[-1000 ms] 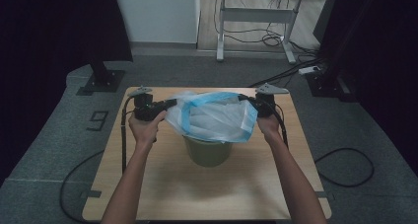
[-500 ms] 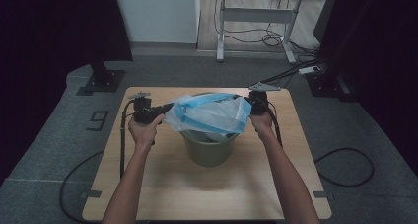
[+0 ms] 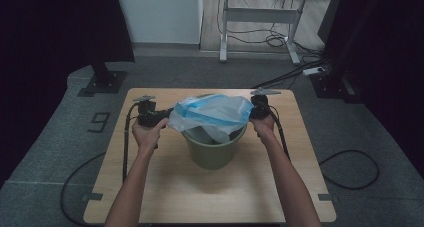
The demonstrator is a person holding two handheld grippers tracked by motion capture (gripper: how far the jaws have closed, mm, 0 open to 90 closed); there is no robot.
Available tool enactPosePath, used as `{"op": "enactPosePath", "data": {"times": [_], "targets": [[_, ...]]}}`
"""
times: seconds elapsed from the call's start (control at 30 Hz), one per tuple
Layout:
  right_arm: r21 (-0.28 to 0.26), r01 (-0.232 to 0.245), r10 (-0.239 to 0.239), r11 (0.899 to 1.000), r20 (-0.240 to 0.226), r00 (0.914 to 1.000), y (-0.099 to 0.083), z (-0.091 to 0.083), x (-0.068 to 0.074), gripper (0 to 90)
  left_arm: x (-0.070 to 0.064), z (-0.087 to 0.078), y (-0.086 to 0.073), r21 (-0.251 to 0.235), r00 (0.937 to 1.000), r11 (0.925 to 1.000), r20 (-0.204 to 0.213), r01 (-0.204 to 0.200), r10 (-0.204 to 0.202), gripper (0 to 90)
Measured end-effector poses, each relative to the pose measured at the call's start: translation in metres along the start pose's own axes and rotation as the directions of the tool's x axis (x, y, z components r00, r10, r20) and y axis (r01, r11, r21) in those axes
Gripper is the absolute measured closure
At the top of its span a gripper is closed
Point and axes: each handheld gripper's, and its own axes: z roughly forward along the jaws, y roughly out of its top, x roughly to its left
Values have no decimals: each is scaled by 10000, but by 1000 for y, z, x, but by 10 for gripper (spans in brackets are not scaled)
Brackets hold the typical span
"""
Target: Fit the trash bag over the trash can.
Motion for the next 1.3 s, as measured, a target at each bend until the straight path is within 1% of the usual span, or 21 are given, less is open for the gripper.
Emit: {"op": "enactPosePath", "data": {"times": [0.1,0.2,0.3,0.37,0.4,0.43,0.47,0.5,0.57,0.6,0.63,0.7,0.77,0.8,0.87,0.93,1.1,1.17,1.2,1.27,1.3], "targets": [[229,42,-38,9997,-156,9999,0,1,0,889,2,2,0,73,9998,9998,66,184,-185,895],[290,42,-36,9996,-187,9998,0,1,0,889,2,3,1,134,9997,9996,57,249,-250,895],[353,-22,32,9994,-276,9996,-1,3,0,888,3,5,1,155,9993,9992,84,355,-357,895],[324,-197,210,9993,-389,9990,-2,2,-1,877,3,6,0,156,9995,9994,67,320,-321,895],[282,-288,297,9992,-328,9990,-2,1,-1,845,2,6,0,159,9996,9995,62,286,-287,895],[234,-399,401,9989,-69,9992,-1,-2,-3,761,2,5,0,156,9996,9995,58,261,-262,894],[38,-541,540,9985,207,9983,-1,-5,-6,671,1,5,0,152,9997,9996,45,240,-241,895],[-495,-881,911,9949,624,9939,0,-13,-9,638,1,5,0,133,9997,9996,47,246,-247,894],[-1265,-1263,1380,9839,885,9865,1,-26,-15,609,1,4,-1,103,9996,9996,46,261,-261,894],[-1482,-1417,1569,9787,961,9829,3,-33,-18,599,1,4,-1,104,9997,9997,33,241,-241,894],[-1574,-1418,1594,9773,1056,9815,4,-39,-20,592,0,3,-1,81,9997,9997,24,233,-233,894],[-1692,-1271,1486,9773,1210,9815,6,-51,-21,579,0,2,-1,79,9998,9997,-22,213,-213,894],[-1656,-1174,1394,9792,1278,9820,8,-63,-18,565,1,0,-1,36,9997,9997,-25,226,-226,894],[-1660,-1056,1277,9805,1289,9834,8,-69,-16,557,2,-1,-1,-1,9997,9997,3,243,-243,894],[-1622,-673,921,9845,1509,9843,9,-83,-9,548,3,-2,-1,-37,9996,9996,42,270,-270,894],[-1604,-518,771,9857,1558,9848,11,-93,-4,545,3,-2,-2,-37,9996,9997,66,261,-261,894],[-1456,-162,375,9892,1445,9888,16,-122,13,512,0,-1,-2,-23,9998,9998,103,196,-196,894],[-1393,-141,338,9901,1394,9897,17,-129,19,502,1,-2,-2,21,9999,9999,84,132,-132,894],[-1377,-139,324,9904,1336,9905,17,-132,22,494,0,-3,-3,55,10000,9999,0,88,-88,894],[-1338,-145,324,9909,1325,9907,13,-139,31,468,-1,-5,-4,198,10000,9998,-29,-5,6,894],[-1273,-131,302,9918,1336,9906,11,-143,36,457,-1,-6,-4,167,9999,9998,-118,-62,64,894]]}}
